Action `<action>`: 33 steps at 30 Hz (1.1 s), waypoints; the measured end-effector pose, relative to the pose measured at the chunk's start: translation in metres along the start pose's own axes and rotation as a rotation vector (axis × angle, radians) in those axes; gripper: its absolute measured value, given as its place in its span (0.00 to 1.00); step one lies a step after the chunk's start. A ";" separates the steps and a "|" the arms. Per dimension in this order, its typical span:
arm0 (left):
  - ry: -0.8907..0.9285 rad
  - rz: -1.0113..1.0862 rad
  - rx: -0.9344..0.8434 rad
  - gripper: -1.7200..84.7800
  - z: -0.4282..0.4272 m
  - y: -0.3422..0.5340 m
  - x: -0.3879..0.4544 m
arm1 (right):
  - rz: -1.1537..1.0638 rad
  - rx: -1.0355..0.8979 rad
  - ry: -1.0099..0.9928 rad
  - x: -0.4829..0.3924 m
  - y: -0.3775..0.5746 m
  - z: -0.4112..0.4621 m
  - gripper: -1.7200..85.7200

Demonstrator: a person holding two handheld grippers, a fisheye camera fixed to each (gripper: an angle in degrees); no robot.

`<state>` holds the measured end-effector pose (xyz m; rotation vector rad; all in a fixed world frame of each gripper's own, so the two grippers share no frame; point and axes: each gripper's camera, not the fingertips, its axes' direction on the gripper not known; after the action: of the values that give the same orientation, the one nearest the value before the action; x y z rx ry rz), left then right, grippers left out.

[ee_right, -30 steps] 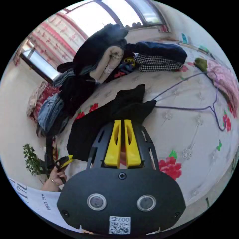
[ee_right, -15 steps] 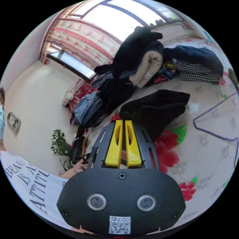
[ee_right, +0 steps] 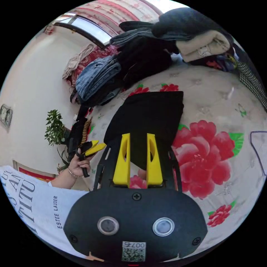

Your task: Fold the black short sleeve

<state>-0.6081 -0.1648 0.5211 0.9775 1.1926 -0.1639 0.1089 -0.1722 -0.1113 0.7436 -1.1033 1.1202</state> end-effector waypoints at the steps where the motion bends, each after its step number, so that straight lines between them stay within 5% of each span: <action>1: 0.008 0.012 0.001 0.18 0.002 0.000 0.000 | 0.085 -0.004 0.010 0.025 0.004 -0.011 0.10; 7: 0.026 0.053 -0.121 0.18 0.067 -0.016 -0.010 | 0.374 0.045 -0.154 0.090 0.028 -0.019 0.12; 15: -0.012 0.093 -0.145 0.07 0.122 -0.011 0.025 | 0.268 -0.012 -0.321 0.071 0.002 -0.042 0.06; 25: 0.093 0.172 -0.218 0.06 0.234 0.070 0.155 | 0.398 0.263 -0.589 0.145 0.086 -0.249 0.02; 33: 0.350 0.526 -0.536 0.06 0.526 0.064 0.410 | 0.235 0.789 -0.328 0.202 0.130 -0.530 0.03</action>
<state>-0.0333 -0.3486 0.2305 0.8217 1.1617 0.7364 0.1551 0.4079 -0.0947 1.4795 -1.0212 1.7077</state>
